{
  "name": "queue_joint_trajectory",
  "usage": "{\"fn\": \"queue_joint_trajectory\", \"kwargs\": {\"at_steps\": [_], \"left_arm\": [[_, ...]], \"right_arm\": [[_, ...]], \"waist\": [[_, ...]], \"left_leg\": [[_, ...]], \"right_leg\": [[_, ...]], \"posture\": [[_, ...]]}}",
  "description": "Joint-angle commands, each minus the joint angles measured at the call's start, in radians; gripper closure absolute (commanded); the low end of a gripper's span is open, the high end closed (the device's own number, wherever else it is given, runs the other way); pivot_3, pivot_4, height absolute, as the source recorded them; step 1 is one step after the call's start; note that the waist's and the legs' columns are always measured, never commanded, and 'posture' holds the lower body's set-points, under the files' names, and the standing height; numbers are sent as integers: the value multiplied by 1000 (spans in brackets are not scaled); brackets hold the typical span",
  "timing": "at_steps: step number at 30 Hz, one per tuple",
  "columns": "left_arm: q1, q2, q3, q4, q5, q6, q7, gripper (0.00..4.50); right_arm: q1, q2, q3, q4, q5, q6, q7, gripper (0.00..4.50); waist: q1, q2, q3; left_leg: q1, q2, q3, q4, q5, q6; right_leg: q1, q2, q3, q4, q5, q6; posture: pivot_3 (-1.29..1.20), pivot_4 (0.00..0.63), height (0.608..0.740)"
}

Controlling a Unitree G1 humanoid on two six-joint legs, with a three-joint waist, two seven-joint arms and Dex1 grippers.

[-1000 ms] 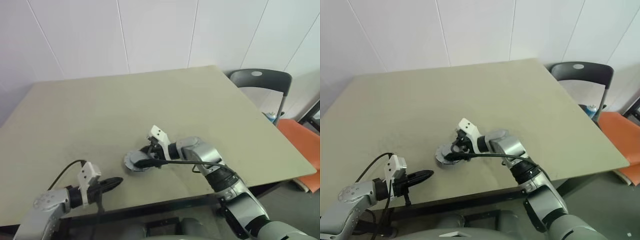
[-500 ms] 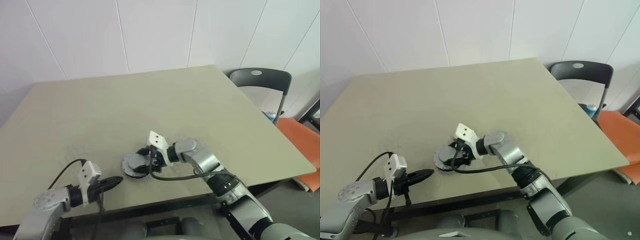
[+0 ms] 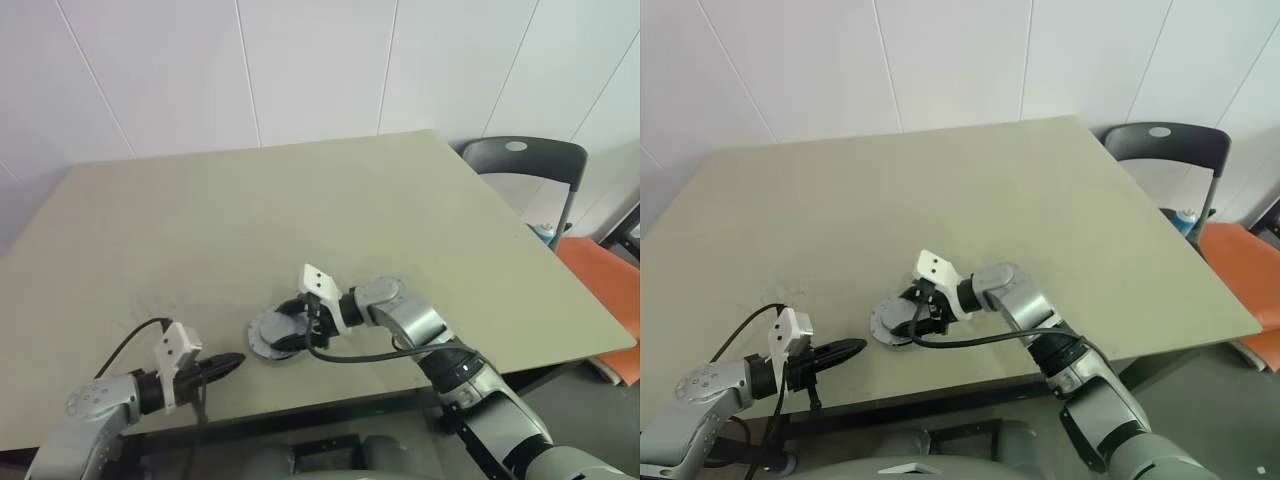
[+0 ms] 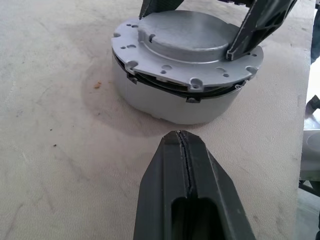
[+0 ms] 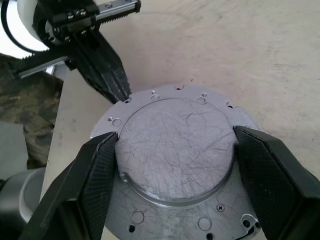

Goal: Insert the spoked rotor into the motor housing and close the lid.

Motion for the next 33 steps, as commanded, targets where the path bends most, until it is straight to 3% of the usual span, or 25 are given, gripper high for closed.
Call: {"fn": "queue_joint_trajectory", "kwargs": {"at_steps": [1, 33], "left_arm": [[-13, 14, 10, -17, 1, -7, 1, 4500], [-6, 17, 0, -21, -2, -4, -1, 4500]], "right_arm": [[-4, -5, 29, -23, -8, -10, 22, 1234], [-51, -29, 11, 31, -85, -128, 2, 1234]], "waist": [[0, 0, 0], [1, 0, 0]], "left_leg": [[0, 0, 0, 0, 0, 0], [1, 0, 0, 1, 0, 0]], "right_leg": [[0, 0, 0, 0, 0, 0], [1, 0, 0, 1, 0, 0]], "posture": [[0, 0, 740], [0, 0, 740]]}}
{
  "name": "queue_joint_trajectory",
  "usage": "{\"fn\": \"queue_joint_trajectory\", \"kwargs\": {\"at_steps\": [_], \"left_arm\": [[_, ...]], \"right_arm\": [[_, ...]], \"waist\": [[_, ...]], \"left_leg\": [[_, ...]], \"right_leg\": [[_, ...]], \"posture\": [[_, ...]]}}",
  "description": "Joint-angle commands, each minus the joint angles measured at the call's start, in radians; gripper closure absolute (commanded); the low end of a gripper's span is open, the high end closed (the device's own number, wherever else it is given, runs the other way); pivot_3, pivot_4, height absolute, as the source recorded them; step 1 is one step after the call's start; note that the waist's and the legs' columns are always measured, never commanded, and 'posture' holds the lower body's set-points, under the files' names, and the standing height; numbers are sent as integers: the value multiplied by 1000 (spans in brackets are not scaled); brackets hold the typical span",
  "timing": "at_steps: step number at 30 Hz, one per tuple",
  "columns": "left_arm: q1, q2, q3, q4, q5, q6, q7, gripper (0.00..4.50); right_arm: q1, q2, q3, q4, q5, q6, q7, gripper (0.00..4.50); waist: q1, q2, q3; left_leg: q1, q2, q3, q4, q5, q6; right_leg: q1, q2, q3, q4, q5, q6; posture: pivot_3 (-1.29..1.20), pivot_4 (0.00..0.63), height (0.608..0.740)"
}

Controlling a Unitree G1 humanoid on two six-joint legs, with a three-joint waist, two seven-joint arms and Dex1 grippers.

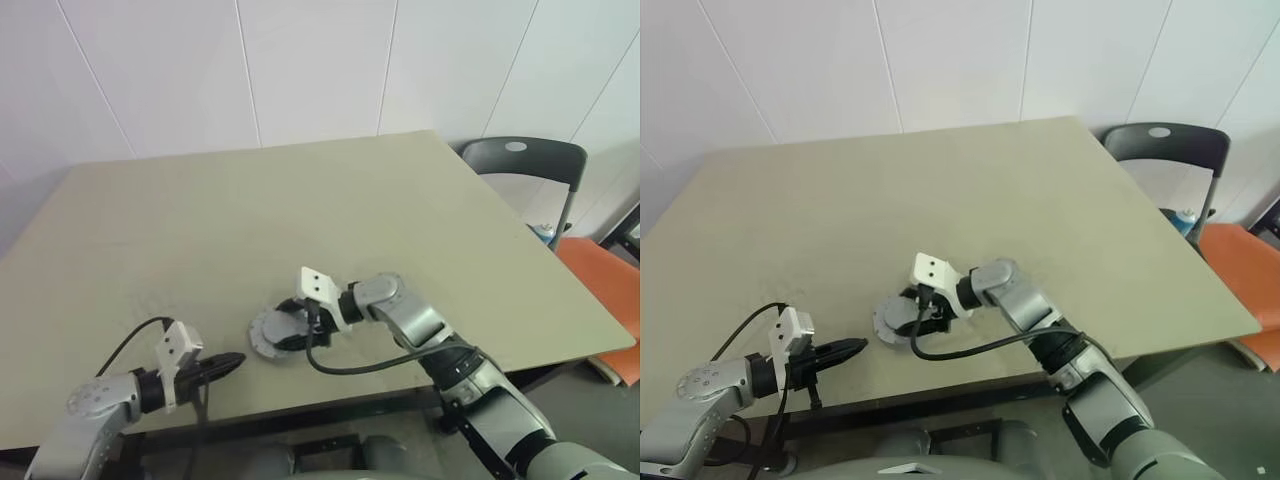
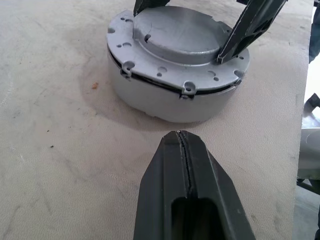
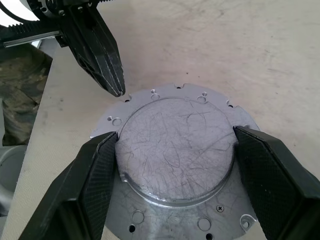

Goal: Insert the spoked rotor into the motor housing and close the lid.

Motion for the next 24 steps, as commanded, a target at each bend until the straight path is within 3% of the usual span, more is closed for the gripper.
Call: {"fn": "queue_joint_trajectory", "kwargs": {"at_steps": [1, 24], "left_arm": [[-4, 10, 8, -19, -2, -7, -2, 4500], [11, 16, 10, -16, -1, -11, -7, 4500]], "right_arm": [[-24, -9, -13, 0, -14, -14, -5, 1234], [12, 16, -17, -49, 7, 62, -44, 1234]], "waist": [[0, 0, 0], [-1, 0, 0]], "left_leg": [[0, 0, 0, 0, 0, 0], [0, 0, 0, 0, 0, 0]], "right_leg": [[0, 0, 0, 0, 0, 0], [0, 0, 0, 0, 0, 0]], "posture": [[0, 0, 740], [0, 0, 740]]}}
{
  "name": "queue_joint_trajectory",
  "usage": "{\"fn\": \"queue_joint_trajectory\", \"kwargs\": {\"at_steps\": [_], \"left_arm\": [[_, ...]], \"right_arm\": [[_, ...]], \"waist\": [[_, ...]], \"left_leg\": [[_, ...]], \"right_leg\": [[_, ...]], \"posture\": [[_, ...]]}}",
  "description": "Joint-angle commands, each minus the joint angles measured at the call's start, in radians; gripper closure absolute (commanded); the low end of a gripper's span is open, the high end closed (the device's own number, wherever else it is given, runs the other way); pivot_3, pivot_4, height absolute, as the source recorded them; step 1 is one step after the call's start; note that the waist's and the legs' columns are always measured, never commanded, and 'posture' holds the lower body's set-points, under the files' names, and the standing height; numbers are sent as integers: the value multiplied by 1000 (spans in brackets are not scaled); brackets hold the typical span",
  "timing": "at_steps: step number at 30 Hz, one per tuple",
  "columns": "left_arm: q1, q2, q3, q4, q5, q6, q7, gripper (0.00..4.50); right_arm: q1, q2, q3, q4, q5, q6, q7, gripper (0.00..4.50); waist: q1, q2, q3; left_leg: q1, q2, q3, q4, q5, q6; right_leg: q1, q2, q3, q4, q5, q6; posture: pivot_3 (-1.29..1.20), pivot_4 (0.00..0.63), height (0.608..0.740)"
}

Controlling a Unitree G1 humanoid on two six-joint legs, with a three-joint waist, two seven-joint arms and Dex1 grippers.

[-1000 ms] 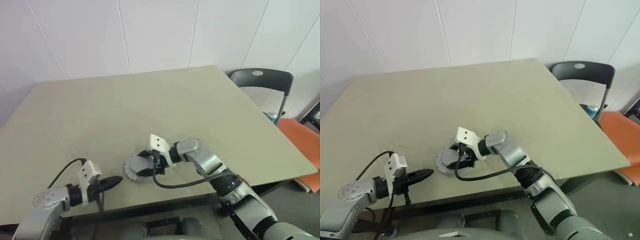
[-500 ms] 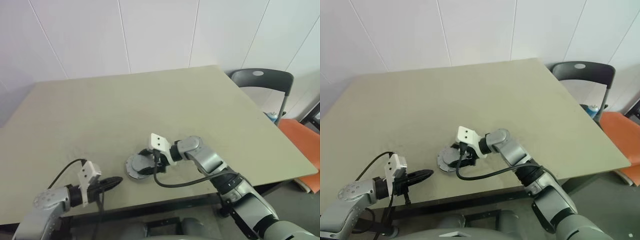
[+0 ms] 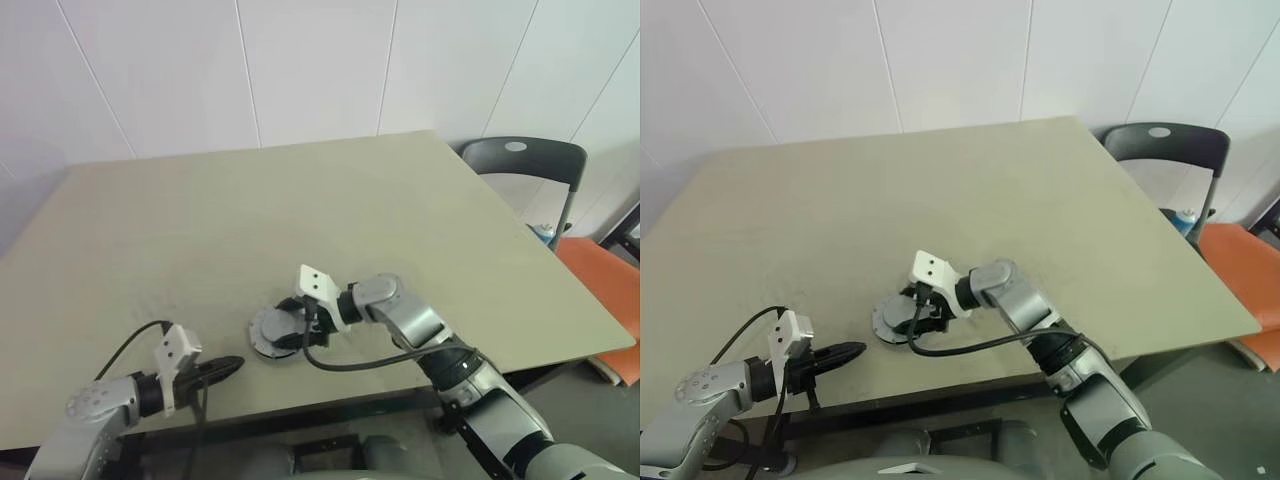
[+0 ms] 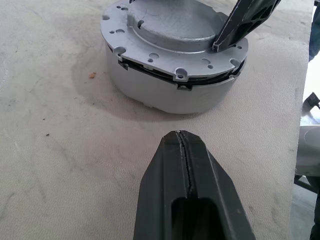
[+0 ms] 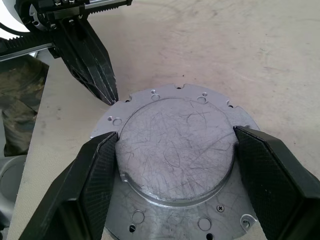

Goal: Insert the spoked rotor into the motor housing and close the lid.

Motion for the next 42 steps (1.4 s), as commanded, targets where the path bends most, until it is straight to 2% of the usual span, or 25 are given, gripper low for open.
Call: {"fn": "queue_joint_trajectory", "kwargs": {"at_steps": [1, 9, 23, 42], "left_arm": [[-4, 13, 10, -24, -2, -8, -5, 4500], [-6, 16, 10, -19, -2, -8, -8, 4500], [-24, 15, 5, -18, -2, 4, -1, 4500], [-28, 16, 5, 1, 1, -6, -9, 4500]], "right_arm": [[1, -7, -3, -22, -8, -3, -12, 1234], [11, -43, 20, -23, -25, -16, 6, 1234], [9, 2, -3, -24, -5, 6, -42, 1234], [36, -36, 24, -55, -19, 25, -29, 1234]], "waist": [[0, 0, 0], [1, 0, 0], [0, 0, 0], [1, 0, 0]], "left_leg": [[0, 0, 0, 0, 0, 0], [0, 0, 0, 0, 0, 0], [1, 0, 0, 0, 0, 0], [1, 0, 0, 0, 0, 0]], "right_leg": [[0, 0, 0, 0, 0, 0], [0, 0, 0, 0, 0, 0], [0, 0, 0, 1, 0, 0], [1, 0, 0, 0, 0, 0]], "posture": [[0, 0, 740], [0, 0, 740], [0, 0, 740], [0, 0, 740]]}}
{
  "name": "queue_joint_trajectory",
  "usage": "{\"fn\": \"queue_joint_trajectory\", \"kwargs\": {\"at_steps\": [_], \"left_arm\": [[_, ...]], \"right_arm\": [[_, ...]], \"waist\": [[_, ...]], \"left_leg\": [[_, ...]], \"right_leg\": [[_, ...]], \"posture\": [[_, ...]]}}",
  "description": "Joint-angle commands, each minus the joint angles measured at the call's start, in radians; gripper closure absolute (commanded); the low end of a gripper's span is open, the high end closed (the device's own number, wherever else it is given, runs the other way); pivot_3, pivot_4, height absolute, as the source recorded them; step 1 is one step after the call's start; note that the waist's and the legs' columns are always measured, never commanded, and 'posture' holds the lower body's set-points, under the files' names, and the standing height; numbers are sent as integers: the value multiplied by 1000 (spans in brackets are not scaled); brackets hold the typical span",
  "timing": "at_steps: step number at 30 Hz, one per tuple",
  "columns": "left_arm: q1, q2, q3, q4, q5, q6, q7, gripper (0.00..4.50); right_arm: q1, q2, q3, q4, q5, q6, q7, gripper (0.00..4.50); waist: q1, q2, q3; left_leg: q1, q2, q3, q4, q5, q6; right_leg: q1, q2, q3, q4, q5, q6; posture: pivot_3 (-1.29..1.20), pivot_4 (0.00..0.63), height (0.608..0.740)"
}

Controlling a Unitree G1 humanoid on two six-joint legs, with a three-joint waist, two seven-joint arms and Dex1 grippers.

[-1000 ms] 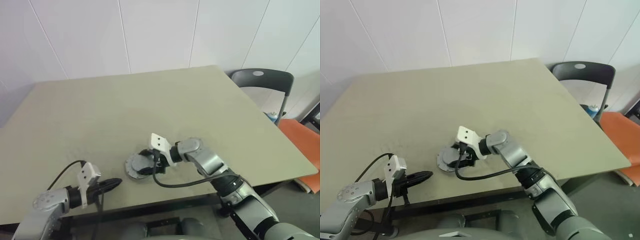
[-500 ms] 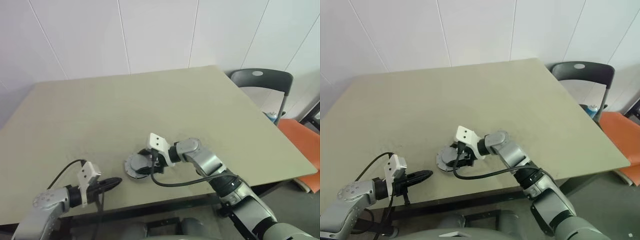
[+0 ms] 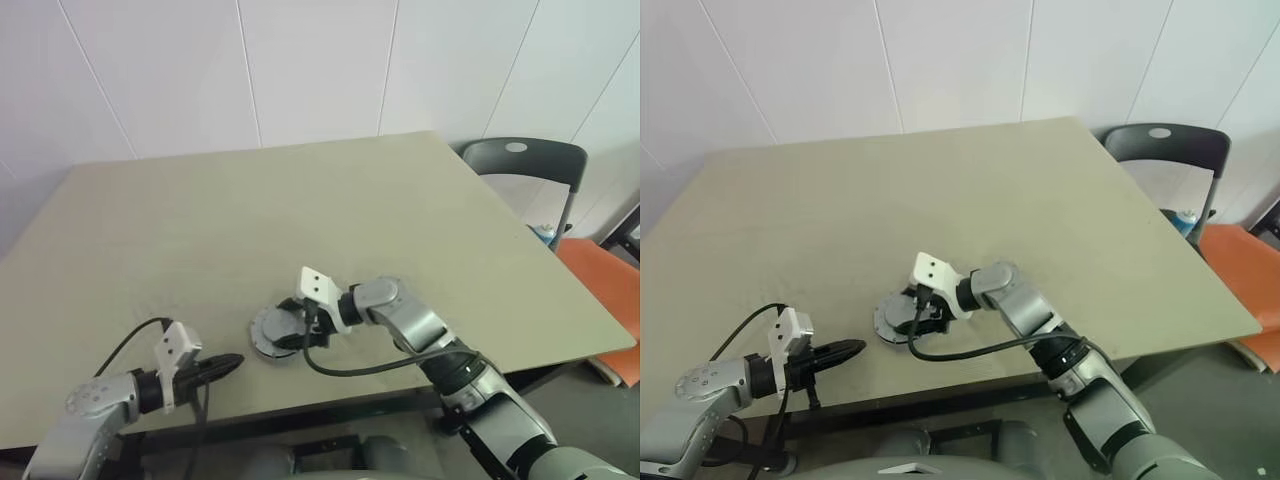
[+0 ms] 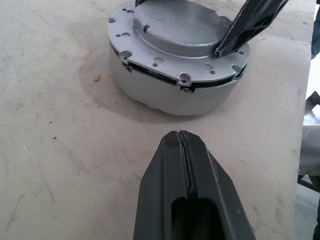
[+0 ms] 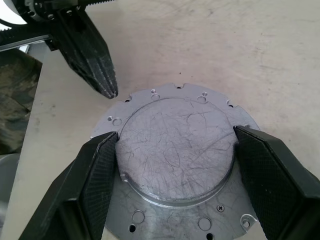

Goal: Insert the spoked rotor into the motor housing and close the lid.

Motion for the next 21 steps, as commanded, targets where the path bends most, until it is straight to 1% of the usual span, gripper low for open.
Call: {"fn": "queue_joint_trajectory", "kwargs": {"at_steps": [1, 21], "left_arm": [[-13, 8, 5, -2, 1, -14, -9, 4500], [-6, 2, 1, 1, 4, -23, -4, 4500]], "right_arm": [[10, -13, 12, -12, -10, 24, 1, 1234], [25, 4, 12, -44, 3, 59, -19, 1234]], "waist": [[0, 0, 0], [-1, 0, 0]], "left_leg": [[0, 0, 0, 0, 0, 0], [0, 0, 0, 0, 0, 0]], "right_leg": [[0, 0, 0, 0, 0, 0], [0, 0, 0, 0, 0, 0]], "posture": [[0, 0, 740], [0, 0, 740]]}}
